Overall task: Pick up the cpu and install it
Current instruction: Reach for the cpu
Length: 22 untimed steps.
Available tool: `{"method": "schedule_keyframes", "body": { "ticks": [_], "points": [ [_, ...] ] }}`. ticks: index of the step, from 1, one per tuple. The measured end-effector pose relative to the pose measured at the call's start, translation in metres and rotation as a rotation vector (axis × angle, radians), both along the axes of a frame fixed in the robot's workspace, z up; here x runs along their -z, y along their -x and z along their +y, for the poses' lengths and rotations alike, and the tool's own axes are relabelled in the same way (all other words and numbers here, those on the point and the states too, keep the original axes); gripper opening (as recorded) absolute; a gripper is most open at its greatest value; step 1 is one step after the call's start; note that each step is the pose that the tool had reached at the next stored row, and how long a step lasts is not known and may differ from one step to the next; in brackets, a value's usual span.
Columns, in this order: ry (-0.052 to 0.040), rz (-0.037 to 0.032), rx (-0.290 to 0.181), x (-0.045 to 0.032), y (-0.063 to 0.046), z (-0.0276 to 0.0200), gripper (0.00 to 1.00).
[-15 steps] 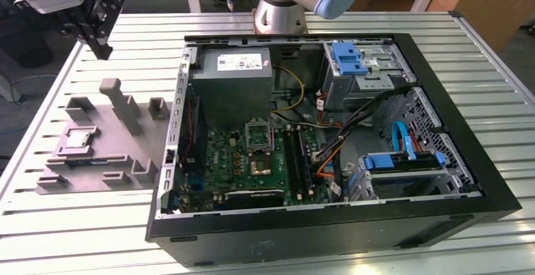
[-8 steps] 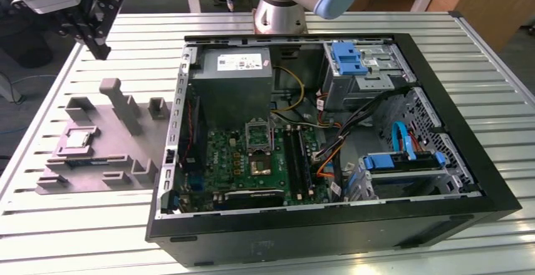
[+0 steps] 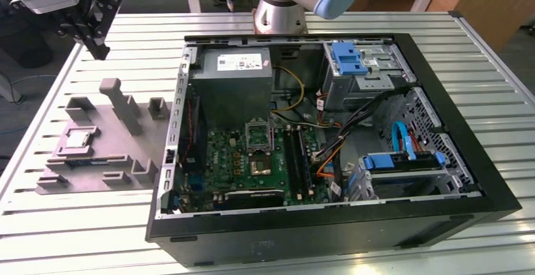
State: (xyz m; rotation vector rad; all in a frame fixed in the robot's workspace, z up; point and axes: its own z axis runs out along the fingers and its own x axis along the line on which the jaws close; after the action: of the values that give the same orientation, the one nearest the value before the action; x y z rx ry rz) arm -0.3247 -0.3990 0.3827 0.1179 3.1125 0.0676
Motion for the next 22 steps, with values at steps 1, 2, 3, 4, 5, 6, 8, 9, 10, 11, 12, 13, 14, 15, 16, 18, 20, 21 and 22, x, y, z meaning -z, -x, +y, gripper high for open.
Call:
{"method": "schedule_keyframes", "body": {
  "ticks": [1,2,3,4,5,6,8,9,10,11,12,13,14,15,16,18,20,21,22],
  "points": [
    [0.0,0.0,0.0,0.0,0.0005,0.0,0.11],
    [0.0,0.0,0.0,0.0,0.0007,0.0,0.11],
    [0.0,0.0,0.0,0.0,0.0007,0.0,0.11],
    [0.0,0.0,0.0,0.0,0.0012,0.0,0.11],
    [0.0,0.0,0.0,0.0,0.0017,0.0,0.11],
    [0.0,0.0,0.0,0.0,0.0017,0.0,0.11],
    [0.0,0.0,0.0,0.0,0.0018,0.0,0.11],
    [0.0,0.0,0.0,0.0,0.0019,0.0,0.11],
    [0.0,0.0,0.0,0.0,0.0019,0.0,0.11],
    [0.0,0.0,0.0,0.0,0.0021,0.0,0.11],
    [0.0,0.0,0.0,0.0,0.0023,0.0,0.11],
    [0.0,-0.0001,0.0,0.0,0.0026,0.0,0.11],
    [0.0,0.0,0.0,0.0,0.0028,0.0,0.11],
    [-0.0001,-0.0001,0.0,0.0001,0.003,0.0,0.11],
    [-0.0001,0.0,0.0,0.0001,0.0034,0.0,0.11],
    [0.0,0.0,0.0,0.0001,0.0041,0.0,0.11],
    [0.0,0.0,0.0,0.0001,0.0046,0.0,0.11],
    [0.0,0.0001,0.0,0.0001,0.005,0.0,0.11],
    [0.0,0.0,0.0,0.0001,0.0053,0.0,0.11]
  ]
}}
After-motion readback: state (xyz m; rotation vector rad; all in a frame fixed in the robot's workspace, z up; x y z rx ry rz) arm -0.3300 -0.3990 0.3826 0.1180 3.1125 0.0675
